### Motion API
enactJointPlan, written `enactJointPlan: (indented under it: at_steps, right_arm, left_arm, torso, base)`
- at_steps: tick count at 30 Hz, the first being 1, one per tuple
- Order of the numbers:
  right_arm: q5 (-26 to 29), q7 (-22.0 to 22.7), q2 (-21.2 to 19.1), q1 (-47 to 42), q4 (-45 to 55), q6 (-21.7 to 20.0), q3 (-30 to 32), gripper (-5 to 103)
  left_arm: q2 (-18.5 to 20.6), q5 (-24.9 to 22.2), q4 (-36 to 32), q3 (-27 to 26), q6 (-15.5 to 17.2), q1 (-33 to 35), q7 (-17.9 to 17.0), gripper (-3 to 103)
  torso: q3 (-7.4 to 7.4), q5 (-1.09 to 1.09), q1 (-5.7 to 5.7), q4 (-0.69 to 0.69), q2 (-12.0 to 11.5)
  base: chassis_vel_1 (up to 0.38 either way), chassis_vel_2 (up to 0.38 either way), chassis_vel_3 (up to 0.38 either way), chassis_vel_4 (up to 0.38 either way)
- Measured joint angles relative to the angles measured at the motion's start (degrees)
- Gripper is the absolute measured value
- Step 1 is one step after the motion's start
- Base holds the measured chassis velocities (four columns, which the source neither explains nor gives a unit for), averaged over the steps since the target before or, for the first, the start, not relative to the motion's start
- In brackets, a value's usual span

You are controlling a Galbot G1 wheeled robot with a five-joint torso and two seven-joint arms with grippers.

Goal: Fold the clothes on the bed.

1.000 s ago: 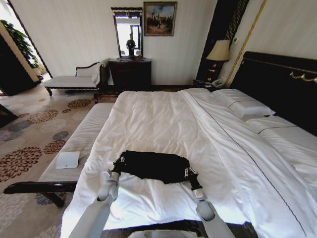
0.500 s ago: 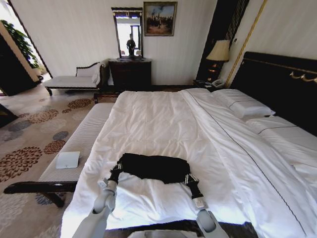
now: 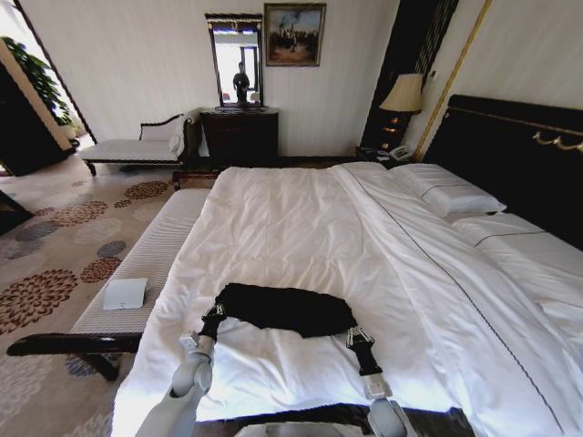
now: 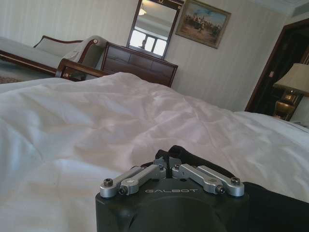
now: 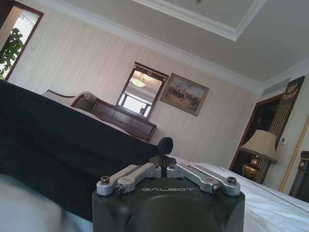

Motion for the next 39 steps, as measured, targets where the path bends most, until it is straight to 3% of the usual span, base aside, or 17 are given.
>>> enactJointPlan:
  at_steps: [20,24,26,28,30,31,38,39]
  right_arm:
    - [-2.7,0.55,0.23,-2.03,-1.57,2.57,0.0,-2]
    - [-2.96,0.21,-0.48,-3.52,-1.46,3.56,0.86,19]
    - [-2.94,0.21,-0.8,-4.12,-1.31,3.7,1.04,19]
    - [-2.34,0.31,-1.57,-5.74,-0.66,3.8,1.36,30]
    - [-1.68,0.34,-2.07,-6.84,-0.02,3.81,1.57,35]
    - [-0.86,0.36,-2.64,-7.93,0.8,3.82,1.92,41]
    - [5.83,0.13,-5.34,-12.52,8.18,3.28,4.31,63]
    - [8.05,-0.1,-5.92,-13.34,10.82,1.92,4.42,73]
  left_arm:
    - [1.46,2.59,-1.83,0.75,0.96,2.55,-1.61,0]
    - [3.02,2.77,-2.96,-0.2,1.47,3.99,-1.66,16]
    - [3.55,2.75,-3.43,-0.66,1.53,4.46,-1.66,22]
    - [5.03,2.68,-4.79,-1.64,1.64,5.68,-1.34,32]
    - [6.03,2.54,-5.84,-2.27,1.71,6.51,-1.04,32]
    - [7.07,2.15,-7.05,-3.05,1.77,7.34,-0.91,43]
    - [11.14,-3.09,-13.5,-6.92,3.47,8.63,-0.81,65]
    - [12.12,-5.38,-15.4,-7.53,4.76,8.18,-0.86,71]
  torso:
    - [0.0,0.0,0.0,0.01,0.0]
    - [0.0,0.0,0.0,0.0,0.0]
    - [0.0,0.0,0.0,0.0,0.0]
    - [0.0,0.0,0.0,0.0,0.0]
    - [0.0,-0.01,0.0,0.0,0.0]
    - [0.0,0.0,0.0,0.0,0.0]
    - [0.0,-0.01,0.0,0.0,0.0]
    - [0.0,0.0,0.0,0.01,0.0]
  base:
    - [0.0,0.0,0.0,0.0]
    - [0.0,0.0,0.0,0.0]
    - [0.0,0.0,0.0,0.0]
    - [0.0,0.0,0.0,0.0]
    - [0.0,0.0,0.0,0.0]
    - [0.0,0.0,0.0,0.0]
    - [0.0,0.0,0.0,0.0]
    - [0.0,0.0,0.0,0.0]
